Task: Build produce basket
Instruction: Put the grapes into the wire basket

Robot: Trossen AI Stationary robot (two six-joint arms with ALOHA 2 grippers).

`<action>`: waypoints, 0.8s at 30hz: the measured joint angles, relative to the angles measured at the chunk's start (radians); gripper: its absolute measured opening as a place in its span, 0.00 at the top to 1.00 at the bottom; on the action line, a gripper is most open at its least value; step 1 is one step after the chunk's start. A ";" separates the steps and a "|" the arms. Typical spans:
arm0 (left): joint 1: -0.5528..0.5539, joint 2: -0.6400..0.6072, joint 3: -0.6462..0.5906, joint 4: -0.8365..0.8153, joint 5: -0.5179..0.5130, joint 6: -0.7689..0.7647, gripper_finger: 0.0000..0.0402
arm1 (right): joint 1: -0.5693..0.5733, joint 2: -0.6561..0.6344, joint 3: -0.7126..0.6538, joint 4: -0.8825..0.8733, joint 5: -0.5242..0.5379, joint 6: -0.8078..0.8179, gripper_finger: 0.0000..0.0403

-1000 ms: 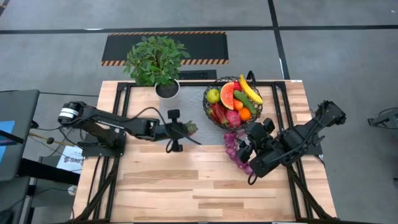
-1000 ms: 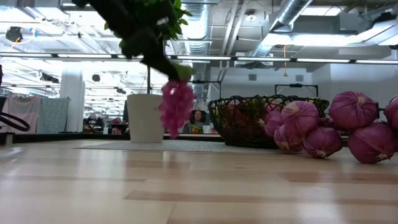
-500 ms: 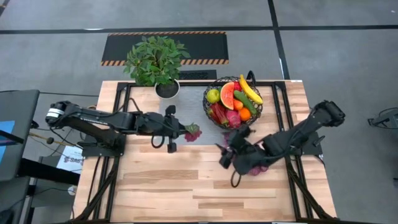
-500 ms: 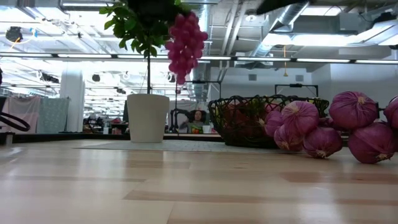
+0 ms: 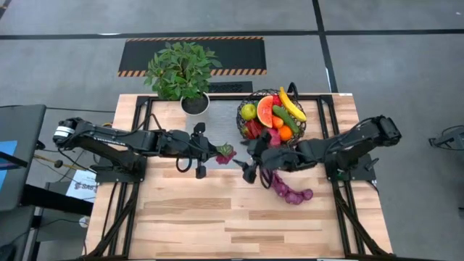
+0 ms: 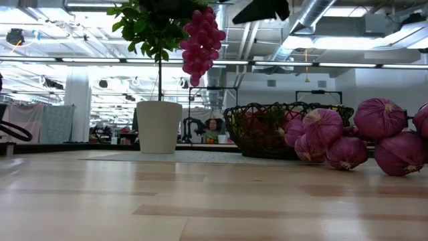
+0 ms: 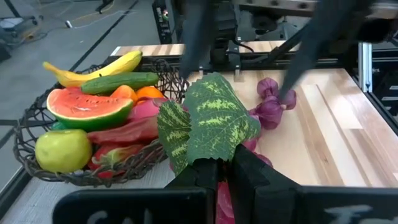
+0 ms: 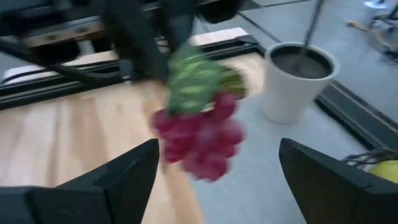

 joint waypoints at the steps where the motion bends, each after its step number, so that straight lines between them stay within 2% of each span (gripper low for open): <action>1: 0.000 0.000 0.000 0.000 0.000 0.000 1.00 | -0.010 0.000 0.000 0.001 0.001 -0.004 0.12; 4: 0.000 0.000 0.000 0.003 0.000 0.002 1.00 | -0.037 0.000 0.000 0.018 -0.022 -0.032 0.09; 10: 0.000 0.000 0.000 0.043 -0.002 0.023 1.00 | -0.075 0.000 0.000 0.001 -0.182 -0.031 0.06; 22: 0.000 0.000 0.000 0.147 0.031 0.017 1.00 | -0.079 0.039 -0.005 0.037 -0.188 -0.114 0.06; 24: 0.000 0.000 0.000 0.163 0.042 0.017 1.00 | -0.079 0.067 0.005 0.124 -0.207 -0.150 0.06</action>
